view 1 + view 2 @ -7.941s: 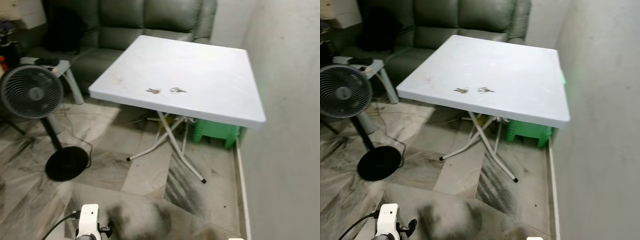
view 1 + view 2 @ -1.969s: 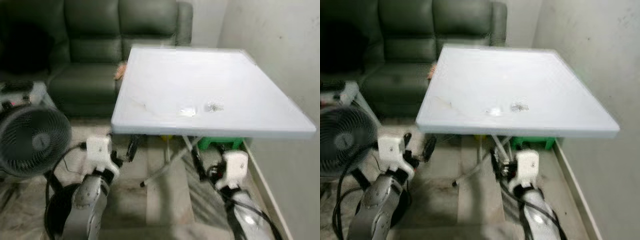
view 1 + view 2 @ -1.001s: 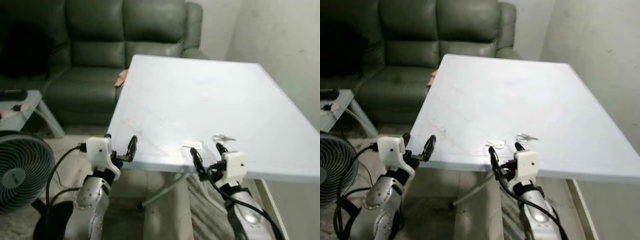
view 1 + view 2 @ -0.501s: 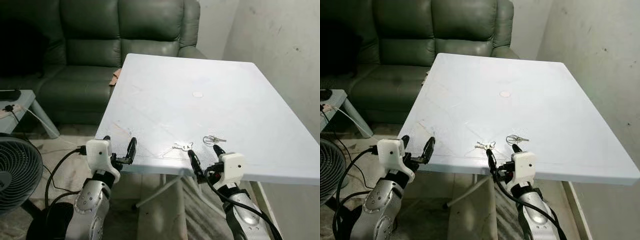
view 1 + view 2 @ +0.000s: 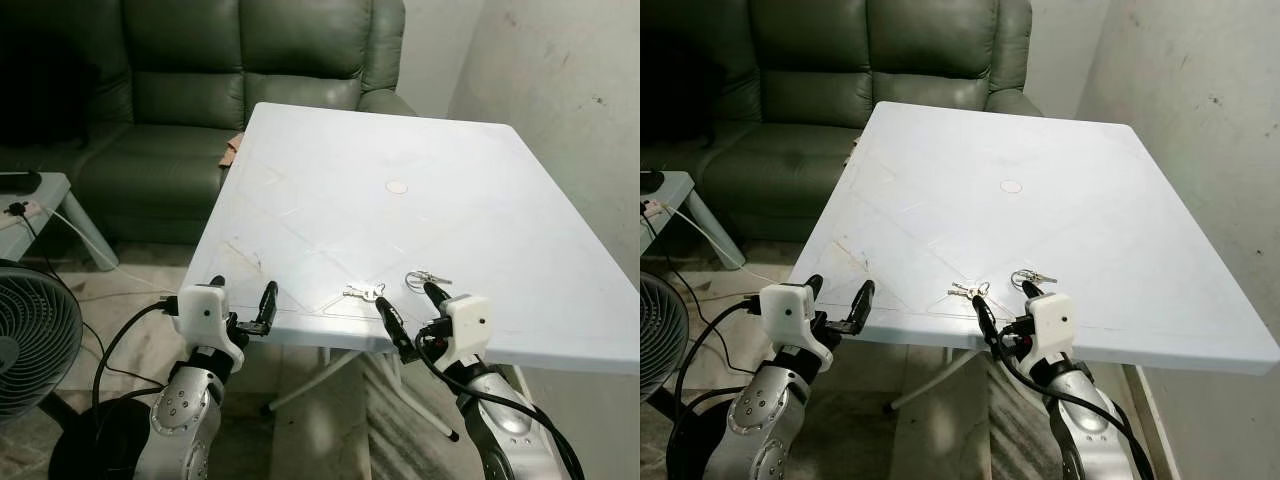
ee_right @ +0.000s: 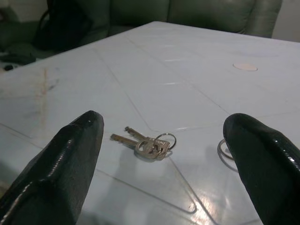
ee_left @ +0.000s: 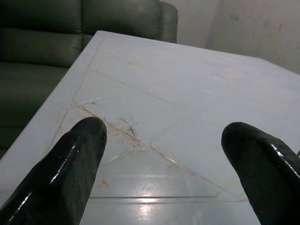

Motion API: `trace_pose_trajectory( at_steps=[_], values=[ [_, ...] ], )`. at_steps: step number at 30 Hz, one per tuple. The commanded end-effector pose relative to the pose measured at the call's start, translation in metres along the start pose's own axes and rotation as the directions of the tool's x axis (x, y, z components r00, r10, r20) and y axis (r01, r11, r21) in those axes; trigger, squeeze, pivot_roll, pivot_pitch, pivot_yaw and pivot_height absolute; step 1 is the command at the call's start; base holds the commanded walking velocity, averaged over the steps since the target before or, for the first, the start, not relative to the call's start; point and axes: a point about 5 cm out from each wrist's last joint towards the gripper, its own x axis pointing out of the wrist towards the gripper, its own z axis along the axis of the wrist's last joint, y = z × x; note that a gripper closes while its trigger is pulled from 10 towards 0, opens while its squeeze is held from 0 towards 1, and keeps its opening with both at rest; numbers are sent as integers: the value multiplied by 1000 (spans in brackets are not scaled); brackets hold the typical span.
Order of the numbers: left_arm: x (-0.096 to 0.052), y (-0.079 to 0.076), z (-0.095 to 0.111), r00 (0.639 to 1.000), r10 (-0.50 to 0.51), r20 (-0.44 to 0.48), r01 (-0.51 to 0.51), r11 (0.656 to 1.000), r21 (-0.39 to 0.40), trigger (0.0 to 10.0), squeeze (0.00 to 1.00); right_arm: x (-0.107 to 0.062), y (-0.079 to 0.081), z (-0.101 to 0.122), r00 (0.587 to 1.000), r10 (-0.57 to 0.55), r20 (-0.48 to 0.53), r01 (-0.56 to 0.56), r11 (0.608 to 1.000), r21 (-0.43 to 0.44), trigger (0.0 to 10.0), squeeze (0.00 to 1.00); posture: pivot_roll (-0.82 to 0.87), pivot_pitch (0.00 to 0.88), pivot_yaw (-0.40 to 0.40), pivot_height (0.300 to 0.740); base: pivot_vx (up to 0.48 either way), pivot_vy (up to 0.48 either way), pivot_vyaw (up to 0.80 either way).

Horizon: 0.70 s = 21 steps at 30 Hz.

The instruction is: Hang keys on a hook

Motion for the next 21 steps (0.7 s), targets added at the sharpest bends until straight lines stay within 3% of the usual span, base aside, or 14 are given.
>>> trace_pose_trajectory(
  at_steps=[1,2,3,4,5,14,21],
  values=[
    [-2,-4,4,999,-26,19,26,999,27,10000,0,3,-1,0,1000,14,-12,-14,1000,-13,10000,1000,54,14,-53,740,0,0,0],
    [-3,-6,3,999,-35,17,34,999,33,10000,0,5,-1,-1,1000,13,-21,-14,1000,-19,10000,1000,54,14,-53,740,0,0,0],
    [-4,-10,3,998,-67,15,66,996,55,10000,0,11,-2,-3,998,21,-58,-22,1000,-18,10000,518,65,23,-60,740,0,0,0],
    [-4,-10,3,998,-67,15,66,996,55,10000,0,11,-2,-3,998,21,-58,-22,1000,-18,10000,518,65,23,-60,740,0,0,0],
    [-6,-14,2,996,-92,12,91,992,82,10000,0,17,0,-3,997,31,-65,-33,999,-27,10000,0,66,24,-61,740,0,0,0],
    [-15,-27,-3,990,-139,-10,139,986,94,10000,0,42,6,-4,994,-3,-107,8,999,43,10000,0,88,43,-77,740,0,0,0],
    [-18,-28,-3,991,-133,-11,133,987,95,10000,0,48,11,-12,985,-55,-166,66,996,58,10000,0,102,43,-86,740,0,0,0]
  ],
)
